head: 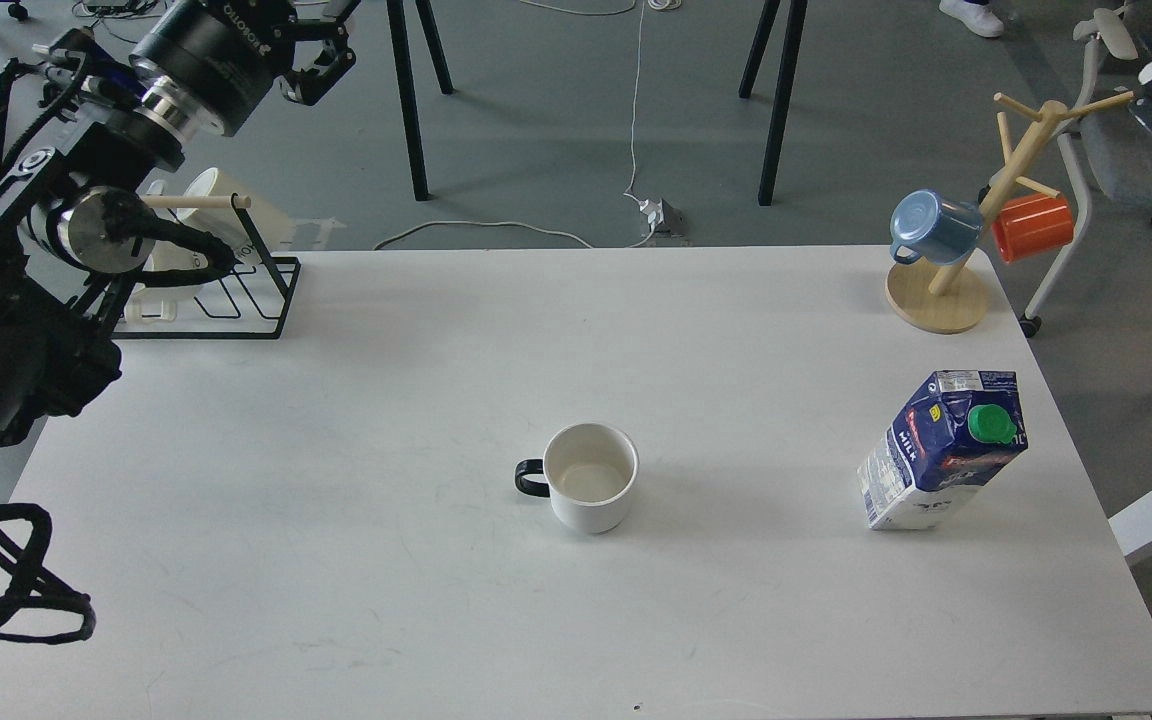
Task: Place cup and milk with both arms
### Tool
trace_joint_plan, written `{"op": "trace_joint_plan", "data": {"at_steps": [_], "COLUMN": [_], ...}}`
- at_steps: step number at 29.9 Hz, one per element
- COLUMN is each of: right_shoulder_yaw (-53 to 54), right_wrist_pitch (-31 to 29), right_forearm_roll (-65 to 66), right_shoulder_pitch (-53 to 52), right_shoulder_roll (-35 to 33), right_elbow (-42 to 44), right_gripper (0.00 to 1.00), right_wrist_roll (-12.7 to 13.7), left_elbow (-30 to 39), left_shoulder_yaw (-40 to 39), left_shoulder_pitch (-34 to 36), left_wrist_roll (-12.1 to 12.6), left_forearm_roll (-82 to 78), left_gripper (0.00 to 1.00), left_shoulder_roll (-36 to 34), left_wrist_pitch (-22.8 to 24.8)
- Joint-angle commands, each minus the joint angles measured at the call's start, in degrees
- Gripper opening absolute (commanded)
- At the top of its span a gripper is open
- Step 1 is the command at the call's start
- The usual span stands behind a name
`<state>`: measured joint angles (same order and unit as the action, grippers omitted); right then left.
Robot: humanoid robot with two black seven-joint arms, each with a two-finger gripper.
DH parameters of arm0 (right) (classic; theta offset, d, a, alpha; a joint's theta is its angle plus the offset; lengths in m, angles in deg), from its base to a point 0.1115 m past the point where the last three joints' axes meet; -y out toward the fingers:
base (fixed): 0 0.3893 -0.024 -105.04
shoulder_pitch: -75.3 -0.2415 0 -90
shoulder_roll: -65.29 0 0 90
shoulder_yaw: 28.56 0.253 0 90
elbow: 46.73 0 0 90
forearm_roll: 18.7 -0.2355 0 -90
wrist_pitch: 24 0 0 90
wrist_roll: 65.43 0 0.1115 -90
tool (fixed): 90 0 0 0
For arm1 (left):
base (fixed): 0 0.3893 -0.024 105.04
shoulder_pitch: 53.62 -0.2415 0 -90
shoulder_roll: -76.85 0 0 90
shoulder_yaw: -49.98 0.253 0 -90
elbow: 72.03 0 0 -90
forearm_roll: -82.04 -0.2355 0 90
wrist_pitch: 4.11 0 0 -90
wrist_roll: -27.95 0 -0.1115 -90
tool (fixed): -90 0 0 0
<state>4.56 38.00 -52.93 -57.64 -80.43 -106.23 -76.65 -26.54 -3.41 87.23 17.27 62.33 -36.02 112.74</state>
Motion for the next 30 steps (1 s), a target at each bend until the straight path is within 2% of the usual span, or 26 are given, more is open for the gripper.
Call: {"op": "trace_joint_plan", "data": {"at_steps": [1, 2, 4, 10, 18, 22, 30], "right_shoulder_yaw": [0.4, 0.3, 0.2, 0.1, -0.2, -0.2, -0.3], "right_wrist_pitch": [0.0, 0.0, 0.0, 0.0, 0.0, 0.0, 0.0], "right_forearm_roll": [-1.4, -1.4, -1.4, -1.5, -1.5, -1.5, 0.7], "right_shoulder_pitch": [5.8, 7.2, 10.2, 20.7, 31.6, 36.7, 41.8], "right_shoulder_roll": [-3.4, -4.6, -6.0, -5.9, -4.8, -1.6, 9.5], "right_elbow": [-4.1, -5.4, -6.9, -6.9, -6.6, -6.3, -6.9], "right_gripper": [1.0, 1.0, 1.0, 1.0, 1.0, 1.0, 1.0], "right_wrist_roll": [-4.6, -6.6, -8.9, -9.5, -13.3, -15.4, -15.3], "left_elbow": [-3.1, -3.1, -3.1, -3.1, -3.1, -3.1, -3.1], "left_shoulder_yaw": [-0.4, -0.4, -0.4, -0.4, 0.1, 0.5, 0.6], "left_shoulder_pitch": [0.0, 0.0, -0.1, -0.4, -0.3, -0.3, -0.4], "left_wrist_roll": [0.2, 0.4, 0.6, 0.7, 0.7, 1.0, 2.4], "left_forearm_roll": [7.2, 9.3, 13.0, 16.5, 16.5, 16.5, 16.3], "left_gripper": [0.99, 0.99, 0.99, 0.99, 0.99, 0.99, 0.99], "left_shoulder_roll": [0.1, 0.1, -0.2, -1.0, -2.0, -2.5, -3.5], "left_wrist_pitch": [0.1, 0.1, 0.2, 0.1, 0.1, 0.1, 0.0]}}
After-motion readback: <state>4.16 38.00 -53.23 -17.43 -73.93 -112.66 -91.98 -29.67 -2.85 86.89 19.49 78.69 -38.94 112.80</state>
